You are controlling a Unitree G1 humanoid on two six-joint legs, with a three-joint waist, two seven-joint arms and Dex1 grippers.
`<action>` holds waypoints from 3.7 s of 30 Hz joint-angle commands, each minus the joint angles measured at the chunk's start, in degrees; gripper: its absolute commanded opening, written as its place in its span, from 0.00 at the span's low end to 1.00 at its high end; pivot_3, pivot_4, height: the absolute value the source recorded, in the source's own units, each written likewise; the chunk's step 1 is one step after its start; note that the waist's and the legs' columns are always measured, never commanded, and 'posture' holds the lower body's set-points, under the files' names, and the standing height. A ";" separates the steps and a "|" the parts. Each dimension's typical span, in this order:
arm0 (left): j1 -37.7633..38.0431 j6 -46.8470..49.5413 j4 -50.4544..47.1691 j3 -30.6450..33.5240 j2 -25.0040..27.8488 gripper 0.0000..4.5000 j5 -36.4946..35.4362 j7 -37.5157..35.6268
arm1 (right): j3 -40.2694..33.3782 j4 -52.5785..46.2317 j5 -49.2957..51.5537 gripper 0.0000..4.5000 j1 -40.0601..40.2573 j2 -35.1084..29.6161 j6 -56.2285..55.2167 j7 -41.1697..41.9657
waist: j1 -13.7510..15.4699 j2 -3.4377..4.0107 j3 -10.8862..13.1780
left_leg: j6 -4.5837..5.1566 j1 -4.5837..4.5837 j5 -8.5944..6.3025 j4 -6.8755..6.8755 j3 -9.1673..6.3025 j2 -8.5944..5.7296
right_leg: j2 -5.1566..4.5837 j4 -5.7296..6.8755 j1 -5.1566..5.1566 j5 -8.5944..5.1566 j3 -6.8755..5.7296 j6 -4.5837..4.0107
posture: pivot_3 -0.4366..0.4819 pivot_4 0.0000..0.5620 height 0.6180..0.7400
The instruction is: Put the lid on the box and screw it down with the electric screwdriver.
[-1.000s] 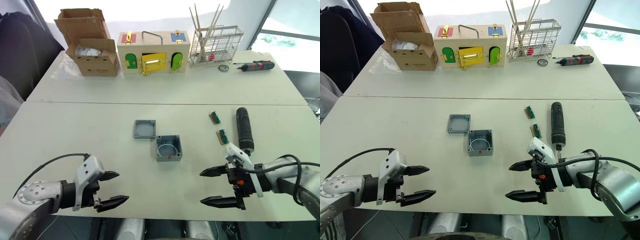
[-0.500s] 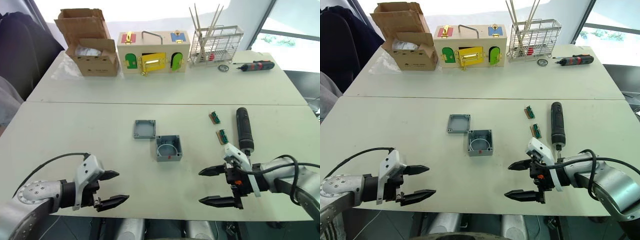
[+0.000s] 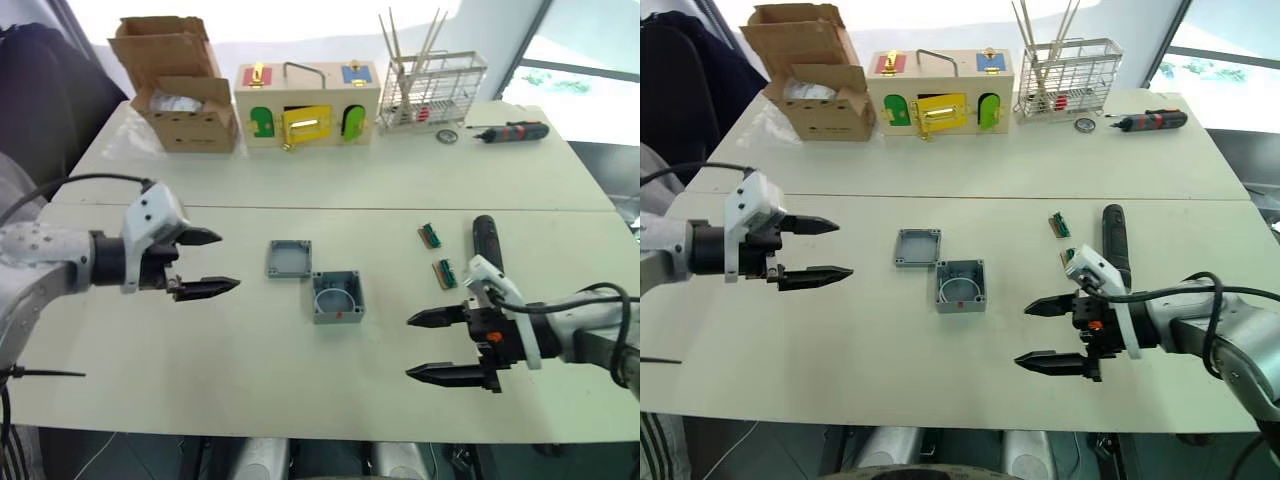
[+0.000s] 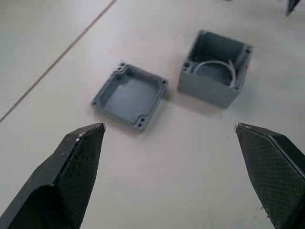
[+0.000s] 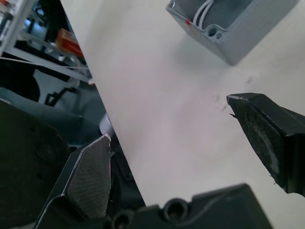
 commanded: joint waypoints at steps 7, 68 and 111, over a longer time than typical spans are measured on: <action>-19.99 -5.66 7.04 -27.35 -17.93 1.00 14.12 -5.62 | 2.13 -5.24 -1.71 1.00 -0.67 7.21 0.00 -12.16 | 0.00 -0.18 0.06 | 0.03 -0.06 0.00 0.17 -0.01 -0.04 | 0.04 0.02 0.02 0.00 0.04 0.02 | 0.48 0.27 0.93; -41.99 -56.89 65.36 -43.89 -38.99 0.38 31.12 -31.99 | 1.75 -11.04 -7.11 1.00 10.82 17.82 -4.59 -28.68 | 0.20 -0.19 0.05 | 0.27 -0.06 -0.12 0.19 -0.08 -0.04 | 0.10 0.13 -0.01 -0.05 0.00 0.11 | 0.48 0.27 0.93; -28.31 35.48 39.30 -15.56 -36.32 0.17 32.70 24.55 | 1.73 -8.40 4.16 1.00 -13.61 12.20 2.80 -23.60 | 0.50 -0.35 -0.01 | -0.16 0.03 0.12 0.24 -0.28 -0.07 | -0.02 0.96 -0.18 -0.20 0.09 0.33 | 0.48 0.27 0.93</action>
